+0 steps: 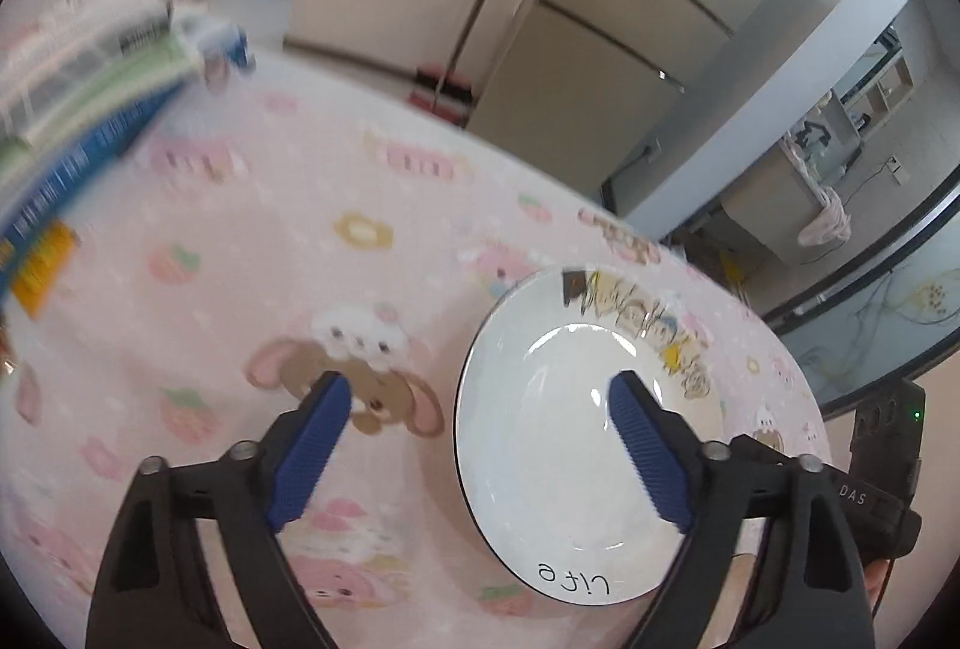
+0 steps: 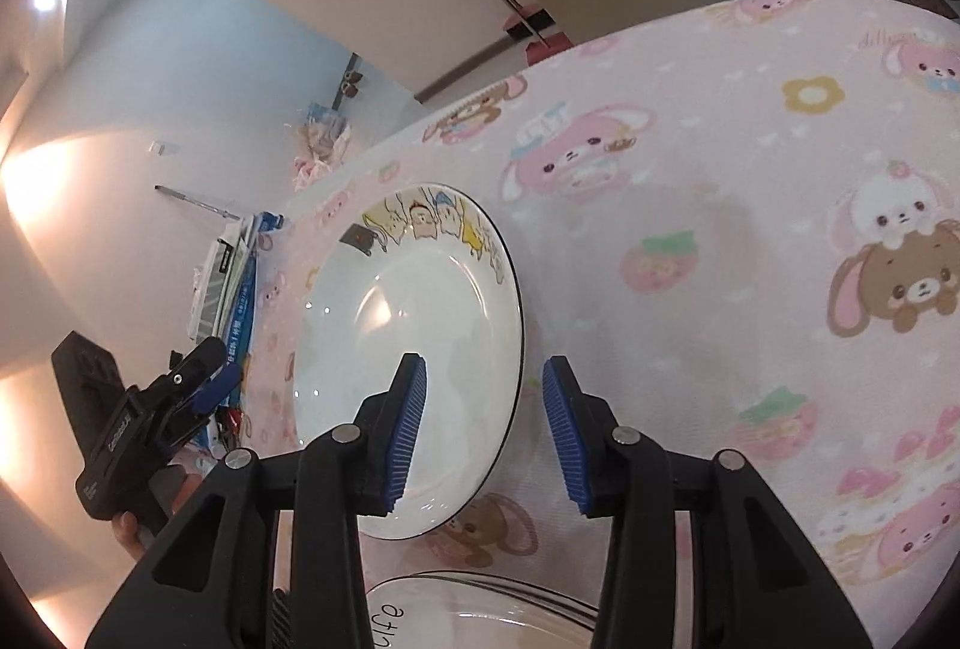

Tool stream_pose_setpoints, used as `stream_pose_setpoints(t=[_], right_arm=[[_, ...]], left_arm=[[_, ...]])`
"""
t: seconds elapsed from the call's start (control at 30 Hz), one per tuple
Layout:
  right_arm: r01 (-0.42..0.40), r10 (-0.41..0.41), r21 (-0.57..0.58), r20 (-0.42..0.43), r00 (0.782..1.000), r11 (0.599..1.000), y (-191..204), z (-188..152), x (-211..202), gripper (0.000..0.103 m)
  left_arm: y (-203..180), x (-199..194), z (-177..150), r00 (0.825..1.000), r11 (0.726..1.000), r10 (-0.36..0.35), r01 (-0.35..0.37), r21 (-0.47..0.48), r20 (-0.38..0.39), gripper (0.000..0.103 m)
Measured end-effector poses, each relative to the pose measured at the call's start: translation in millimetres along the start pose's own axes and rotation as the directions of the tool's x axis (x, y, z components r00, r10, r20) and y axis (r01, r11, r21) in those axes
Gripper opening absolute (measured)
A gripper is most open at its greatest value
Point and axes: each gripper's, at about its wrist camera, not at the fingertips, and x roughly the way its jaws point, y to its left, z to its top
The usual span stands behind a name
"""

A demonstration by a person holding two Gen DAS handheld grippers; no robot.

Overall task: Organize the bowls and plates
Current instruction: 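Move both tools to the white plate with the cartoon rim print, then close both tools on the cartoon plate rim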

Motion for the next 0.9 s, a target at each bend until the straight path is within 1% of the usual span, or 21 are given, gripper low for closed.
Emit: stream_pose_setpoints(t=[0.07, 0.1, 0.17, 0.2, 0.23, 0.27, 0.3, 0.33, 0.4, 0.47, 0.53, 0.6, 0.67, 0.7, 0.73, 0.8, 0.83, 0.9], right_arm=[[0.054, -0.054, -0.019, -0.006, 0.999, 0.998, 3, -2, 7, 0.041], [0.076, -0.076, -0.023, -0.005, 0.997, 0.997, 5, -4, 8, 0.041], [0.092, -0.092, -0.013, -0.024, 0.995, 0.996, 3, -6, 15, 0.041], [0.075, -0.075, 0.005, -0.033, 0.997, 0.997, 0, -7, 17, 0.041], [0.045, -0.044, 0.029, -0.038, 0.998, 0.999, -3, -7, 18, 0.04], [0.016, -0.014, 0.05, -0.041, 0.999, 0.999, -6, -7, 18, 0.037], [-0.009, 0.012, 0.069, -0.044, 0.999, 0.998, -9, -6, 18, 0.035], [-0.03, 0.034, 0.085, -0.044, 0.998, 0.996, -12, -6, 18, 0.032], [-0.068, 0.074, 0.118, -0.048, 0.996, 0.991, -18, -6, 19, 0.022], [-0.086, 0.094, 0.147, -0.05, 0.994, 0.985, -25, -7, 19, 0.014], [-0.107, 0.118, 0.174, -0.058, 0.991, 0.979, -32, -7, 21, 0.011], [-0.109, 0.123, 0.175, -0.077, 0.989, 0.978, -33, -8, 24, 0.01], [-0.107, 0.122, 0.171, -0.082, 0.989, 0.98, -32, -9, 25, 0.009], [-0.103, 0.118, 0.168, -0.082, 0.99, 0.98, -30, -8, 26, 0.009], [-0.097, 0.112, 0.161, -0.081, 0.99, 0.982, -29, -8, 25, 0.009], [-0.106, 0.12, 0.17, -0.08, 0.99, 0.98, -30, -9, 26, 0.009], [-0.114, 0.13, 0.182, -0.08, 0.988, 0.977, -31, -8, 27, 0.009], [-0.126, 0.146, 0.21, -0.082, 0.986, 0.97, -35, -8, 27, 0.009]], left_arm=[[3, 11, -3, 0.999, 1.0, -0.004, 0.004, -0.008, -0.032, 0.081], [4, 17, -6, 0.999, 1.0, -0.007, 0.007, -0.015, -0.047, 0.076], [7, 28, -9, 0.996, 0.999, -0.035, 0.032, -0.034, -0.08, 0.069], [10, 33, -11, 0.995, 0.998, -0.041, 0.036, -0.053, -0.09, 0.066], [11, 36, -11, 0.996, 0.998, -0.023, 0.018, -0.061, -0.088, 0.064], [13, 36, -11, 0.997, 0.998, 0.022, -0.026, -0.064, -0.071, 0.061], [12, 35, -11, 0.997, 0.996, 0.054, -0.057, -0.062, -0.051, 0.06], [14, 34, -12, 0.997, 0.996, 0.065, -0.067, -0.058, -0.033, 0.059], [17, 36, -13, 0.999, 0.997, 0.014, -0.018, -0.071, -0.051, 0.048], [17, 39, -14, 0.998, 0.997, -0.017, 0.012, -0.082, -0.062, 0.047], [10, 41, -16, 0.998, 0.999, -0.004, 0.001, -0.053, -0.065, 0.043], [2, 44, -19, 0.998, 1.0, 0.012, -0.013, -0.011, -0.063, 0.042], [-3, 46, -18, 0.998, 1.0, 0.014, -0.014, 0.005, -0.063, 0.041], [-5, 47, -18, 0.998, 1.0, 0.02, -0.02, 0.003, -0.063, 0.033], [-3, 46, -17, 0.998, 0.999, 0.033, -0.034, -0.007, -0.061, 0.03], [0, 43, -17, 0.998, 1.0, 0.004, -0.006, -0.021, -0.059, 0.016], [0, 43, -17, 0.998, 1.0, -0.015, 0.014, -0.02, -0.065, 0.014], [-1, 44, -18, 0.998, 1.0, -0.018, 0.016, -0.019, -0.064, 0.012]])
